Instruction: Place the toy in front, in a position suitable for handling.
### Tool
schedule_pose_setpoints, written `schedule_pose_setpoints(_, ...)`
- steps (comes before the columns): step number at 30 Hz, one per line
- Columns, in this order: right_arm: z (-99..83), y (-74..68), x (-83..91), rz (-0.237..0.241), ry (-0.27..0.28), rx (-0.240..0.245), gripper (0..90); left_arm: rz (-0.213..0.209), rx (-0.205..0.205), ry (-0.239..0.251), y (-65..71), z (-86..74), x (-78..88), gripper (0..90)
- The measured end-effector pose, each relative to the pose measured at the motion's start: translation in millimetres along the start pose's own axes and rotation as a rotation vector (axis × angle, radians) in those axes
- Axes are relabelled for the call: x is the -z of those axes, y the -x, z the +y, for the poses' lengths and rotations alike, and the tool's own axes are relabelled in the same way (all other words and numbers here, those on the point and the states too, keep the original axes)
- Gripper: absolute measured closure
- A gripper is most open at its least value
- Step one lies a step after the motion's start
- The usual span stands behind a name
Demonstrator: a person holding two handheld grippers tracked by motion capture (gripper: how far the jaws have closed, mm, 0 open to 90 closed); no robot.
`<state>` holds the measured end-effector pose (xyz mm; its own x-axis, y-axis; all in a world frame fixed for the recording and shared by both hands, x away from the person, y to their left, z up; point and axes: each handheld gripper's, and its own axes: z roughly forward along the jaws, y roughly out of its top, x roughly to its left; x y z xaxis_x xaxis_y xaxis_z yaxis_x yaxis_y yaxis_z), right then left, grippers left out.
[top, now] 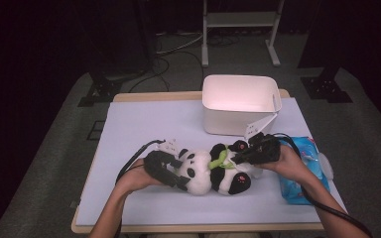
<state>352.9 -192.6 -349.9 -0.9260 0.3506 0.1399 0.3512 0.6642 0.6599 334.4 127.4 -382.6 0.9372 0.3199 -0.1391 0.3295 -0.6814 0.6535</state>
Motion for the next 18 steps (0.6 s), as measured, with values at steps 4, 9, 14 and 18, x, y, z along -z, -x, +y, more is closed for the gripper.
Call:
schedule_pose_setpoints(4, 14.3, -7.8, -0.1, 0.015, 0.008, 0.034, 87.8, 0.000, -0.002, 0.003, 0.5, -0.5, 0.1, 35.0)
schedule_pose_setpoints(9, 30.2, -16.8, -9.7, 0.039, -0.002, 0.076, 87.8, -0.001, -0.004, 0.001, 1.1, -1.1, 1.0, 35.0)
schedule_pose_setpoints(14, 41.8, -24.6, -13.1, 0.065, 0.012, 0.095, 87.8, -0.001, -0.004, -0.004, 0.6, -0.7, 1.1, 34.9)
schedule_pose_setpoints(18, 51.3, -31.1, -10.5, 0.093, 0.045, 0.123, 87.8, 0.000, -0.003, -0.009, 0.2, 0.4, 0.6, 33.6)
